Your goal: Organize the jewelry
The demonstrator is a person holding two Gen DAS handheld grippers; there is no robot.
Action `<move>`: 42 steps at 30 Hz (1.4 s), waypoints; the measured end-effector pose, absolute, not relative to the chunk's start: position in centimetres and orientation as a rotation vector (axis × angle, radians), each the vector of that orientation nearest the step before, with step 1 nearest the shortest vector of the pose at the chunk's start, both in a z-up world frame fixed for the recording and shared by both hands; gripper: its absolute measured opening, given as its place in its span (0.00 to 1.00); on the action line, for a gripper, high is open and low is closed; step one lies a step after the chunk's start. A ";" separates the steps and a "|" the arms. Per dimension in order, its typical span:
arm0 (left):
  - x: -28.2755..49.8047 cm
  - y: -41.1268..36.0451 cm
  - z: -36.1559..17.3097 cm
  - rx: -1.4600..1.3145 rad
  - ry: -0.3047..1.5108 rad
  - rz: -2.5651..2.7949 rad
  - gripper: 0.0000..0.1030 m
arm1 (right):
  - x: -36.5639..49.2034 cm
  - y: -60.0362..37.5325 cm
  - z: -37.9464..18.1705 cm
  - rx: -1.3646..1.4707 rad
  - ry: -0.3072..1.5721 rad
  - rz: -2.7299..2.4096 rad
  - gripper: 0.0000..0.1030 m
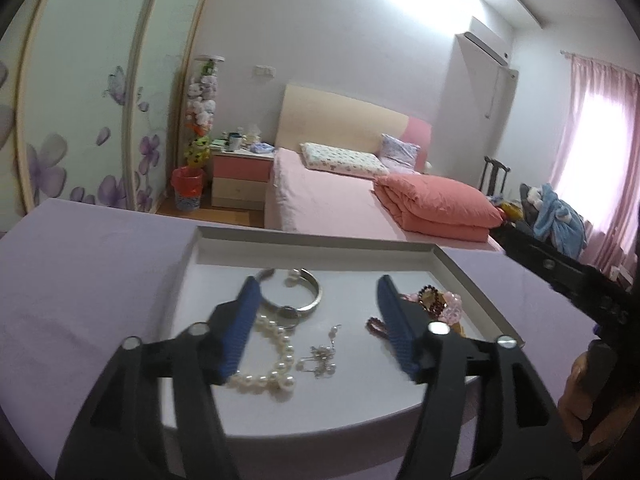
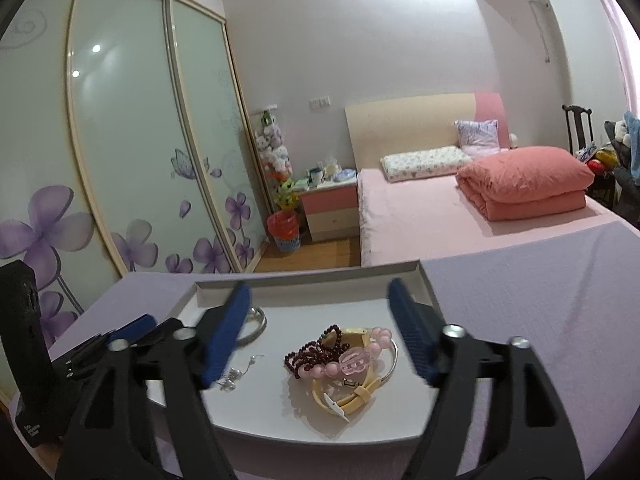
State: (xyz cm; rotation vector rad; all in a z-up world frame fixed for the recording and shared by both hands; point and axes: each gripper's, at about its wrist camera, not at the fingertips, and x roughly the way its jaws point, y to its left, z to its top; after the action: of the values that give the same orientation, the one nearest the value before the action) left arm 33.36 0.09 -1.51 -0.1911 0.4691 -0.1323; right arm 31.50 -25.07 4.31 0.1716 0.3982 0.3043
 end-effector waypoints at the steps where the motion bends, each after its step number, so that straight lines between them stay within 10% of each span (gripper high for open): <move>1: 32.8 0.5 -1.2 -0.199 0.460 -0.122 0.71 | 30.8 -25.2 4.7 0.177 0.381 0.305 0.92; 9: 25.9 4.0 0.8 -0.194 0.396 -0.028 0.95 | 25.6 -25.8 5.8 0.146 0.333 0.247 0.98; 42: 7.5 2.2 1.6 -0.073 0.315 -0.032 0.96 | 11.5 -26.2 3.1 0.088 0.334 0.191 0.98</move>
State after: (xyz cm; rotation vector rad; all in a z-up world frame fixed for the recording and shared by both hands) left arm 7.46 2.23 1.60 -0.0726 0.3149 -0.0323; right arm 11.48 -26.19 3.11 0.0877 0.3339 0.1910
